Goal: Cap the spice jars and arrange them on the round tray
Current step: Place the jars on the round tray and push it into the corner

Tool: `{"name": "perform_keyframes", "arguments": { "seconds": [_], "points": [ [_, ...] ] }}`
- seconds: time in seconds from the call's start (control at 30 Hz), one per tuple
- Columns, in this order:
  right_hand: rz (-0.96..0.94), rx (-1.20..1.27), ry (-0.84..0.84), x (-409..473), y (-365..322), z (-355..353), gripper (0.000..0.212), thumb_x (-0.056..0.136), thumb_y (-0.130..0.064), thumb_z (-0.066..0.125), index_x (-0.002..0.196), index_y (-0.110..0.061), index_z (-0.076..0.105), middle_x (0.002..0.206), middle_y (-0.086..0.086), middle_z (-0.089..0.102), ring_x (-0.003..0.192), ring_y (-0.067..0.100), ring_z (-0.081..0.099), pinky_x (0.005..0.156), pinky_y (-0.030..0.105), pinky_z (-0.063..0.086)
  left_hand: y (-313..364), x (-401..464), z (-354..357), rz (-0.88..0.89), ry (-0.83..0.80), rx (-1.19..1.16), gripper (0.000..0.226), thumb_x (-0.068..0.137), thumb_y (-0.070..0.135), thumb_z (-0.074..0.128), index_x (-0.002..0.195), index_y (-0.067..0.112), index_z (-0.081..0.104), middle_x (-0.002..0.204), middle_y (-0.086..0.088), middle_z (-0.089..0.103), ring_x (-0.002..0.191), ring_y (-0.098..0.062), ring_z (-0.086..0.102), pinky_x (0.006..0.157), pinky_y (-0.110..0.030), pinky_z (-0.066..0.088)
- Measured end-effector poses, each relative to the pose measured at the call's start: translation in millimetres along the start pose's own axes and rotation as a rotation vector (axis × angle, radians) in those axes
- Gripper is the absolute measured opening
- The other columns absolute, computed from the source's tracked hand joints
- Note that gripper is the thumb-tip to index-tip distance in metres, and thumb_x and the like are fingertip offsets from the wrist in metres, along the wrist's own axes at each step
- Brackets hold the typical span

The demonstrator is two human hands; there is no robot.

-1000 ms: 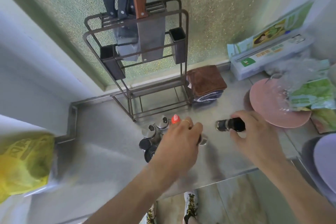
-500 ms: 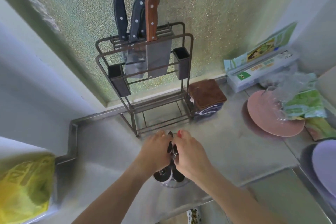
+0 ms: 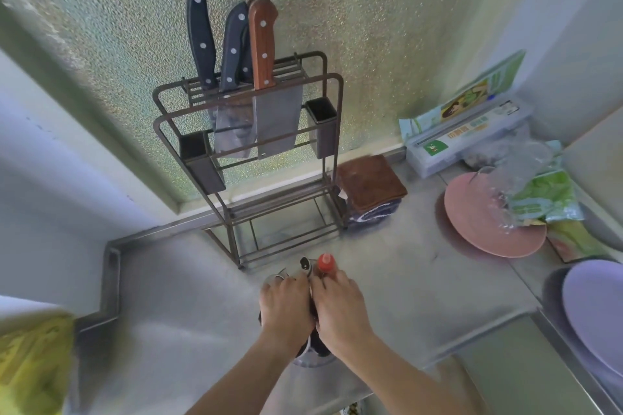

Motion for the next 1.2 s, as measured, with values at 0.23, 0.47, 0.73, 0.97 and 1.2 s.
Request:
{"name": "perform_keyframes", "arguments": {
  "seconds": [0.23,0.47,0.73,0.97,1.2],
  "points": [
    [-0.039,0.250,0.068,-17.5,18.4,-36.8,0.037,0.083,-0.041,0.073,0.113,-0.027,0.056,0.111,-0.009,0.060,0.102,0.015,0.056,0.088,0.025,0.046,-13.7,-19.3,-33.6,0.037,0.164,-0.237,0.023,0.084,0.036,0.057,0.107,0.036,0.059,0.104,0.018,0.063,0.093,-0.011,0.065,0.081,-0.029,0.053],
    [0.323,0.407,0.069,-13.9,114.9,-22.0,0.029,0.102,-0.029,0.050,0.130,-0.023,0.055,0.123,0.001,0.065,0.109,0.018,0.062,0.087,0.023,0.046,-108.9,-20.2,-4.6,-0.400,0.299,-0.606,0.022,0.099,0.026,0.050,0.118,0.025,0.063,0.113,-0.013,0.061,0.104,-0.036,0.062,0.085,-0.046,0.053],
    [0.310,0.498,-0.263,-19.0,106.0,32.6,0.035,0.106,-0.024,0.040,0.140,-0.022,0.049,0.141,0.004,0.061,0.125,0.026,0.059,0.104,0.033,0.045,-127.6,-36.1,110.6,-0.557,-0.210,-0.827,0.036,0.092,-0.001,0.052,0.123,0.016,0.059,0.091,-0.015,0.072,0.072,-0.034,0.073,0.075,-0.048,0.063],
    [0.275,0.452,-0.208,-18.7,89.9,47.1,0.043,0.099,-0.040,0.052,0.139,-0.028,0.045,0.126,0.006,0.068,0.114,0.028,0.064,0.097,0.038,0.050,-92.9,-37.8,109.7,-0.371,-0.110,-0.723,0.043,0.089,0.000,0.061,0.129,0.009,0.049,0.088,-0.010,0.073,0.083,-0.036,0.070,0.074,-0.037,0.052],
    [0.343,0.430,-0.196,-0.8,104.8,72.5,0.033,0.088,-0.045,0.057,0.115,-0.027,0.061,0.111,0.005,0.074,0.103,0.029,0.069,0.085,0.037,0.056,-88.6,-20.7,100.9,-0.351,0.018,-0.748,0.050,0.086,-0.002,0.062,0.132,0.013,0.052,0.103,-0.017,0.073,0.096,-0.041,0.068,0.075,-0.034,0.048]
  ]
}}
Point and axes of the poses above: each hand's wrist, its own x-axis towards the middle knuckle, its own z-axis out of the palm, y = z × x, the point moved 7 cm from there along x, towards the middle knuckle
